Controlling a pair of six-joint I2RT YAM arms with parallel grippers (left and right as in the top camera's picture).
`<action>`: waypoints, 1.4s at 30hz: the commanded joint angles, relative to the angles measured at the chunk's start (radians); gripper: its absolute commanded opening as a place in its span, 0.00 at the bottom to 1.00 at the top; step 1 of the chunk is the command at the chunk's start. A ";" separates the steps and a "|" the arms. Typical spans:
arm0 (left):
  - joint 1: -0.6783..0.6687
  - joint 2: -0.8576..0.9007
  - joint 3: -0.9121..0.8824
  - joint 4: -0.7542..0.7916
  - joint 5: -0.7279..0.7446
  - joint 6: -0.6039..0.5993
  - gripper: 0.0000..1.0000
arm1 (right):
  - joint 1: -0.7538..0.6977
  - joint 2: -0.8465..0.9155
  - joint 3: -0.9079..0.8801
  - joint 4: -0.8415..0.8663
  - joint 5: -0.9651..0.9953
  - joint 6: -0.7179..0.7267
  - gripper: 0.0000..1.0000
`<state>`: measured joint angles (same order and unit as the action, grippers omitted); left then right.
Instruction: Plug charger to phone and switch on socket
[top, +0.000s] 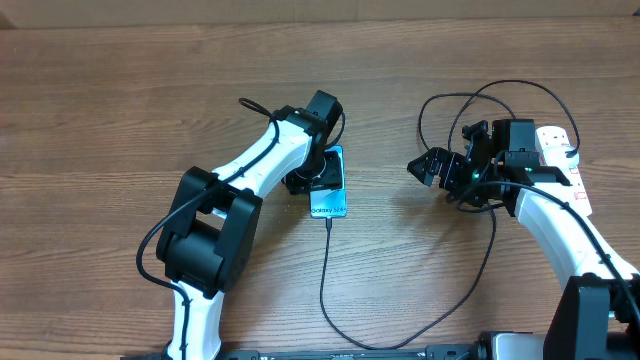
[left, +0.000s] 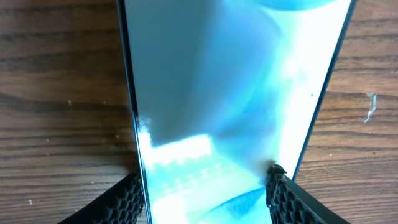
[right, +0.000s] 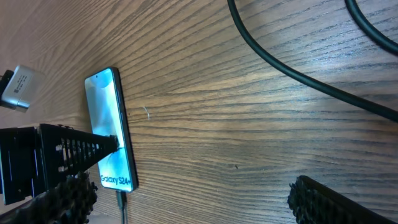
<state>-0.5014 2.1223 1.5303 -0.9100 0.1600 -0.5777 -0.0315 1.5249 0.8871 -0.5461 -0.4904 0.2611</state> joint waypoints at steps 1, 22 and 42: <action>0.010 -0.015 -0.009 -0.003 -0.003 0.006 0.59 | -0.003 -0.010 0.016 0.002 0.005 -0.004 1.00; 0.098 -0.015 0.201 -0.170 -0.006 0.042 0.63 | -0.003 -0.010 0.016 0.002 0.004 -0.004 1.00; 0.299 -0.015 0.347 -0.241 -0.007 0.058 1.00 | -0.002 -0.010 0.033 0.064 -0.282 0.003 0.79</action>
<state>-0.2005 2.1227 1.8618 -1.1522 0.1596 -0.5320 -0.0311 1.5249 0.8883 -0.4870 -0.6590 0.2623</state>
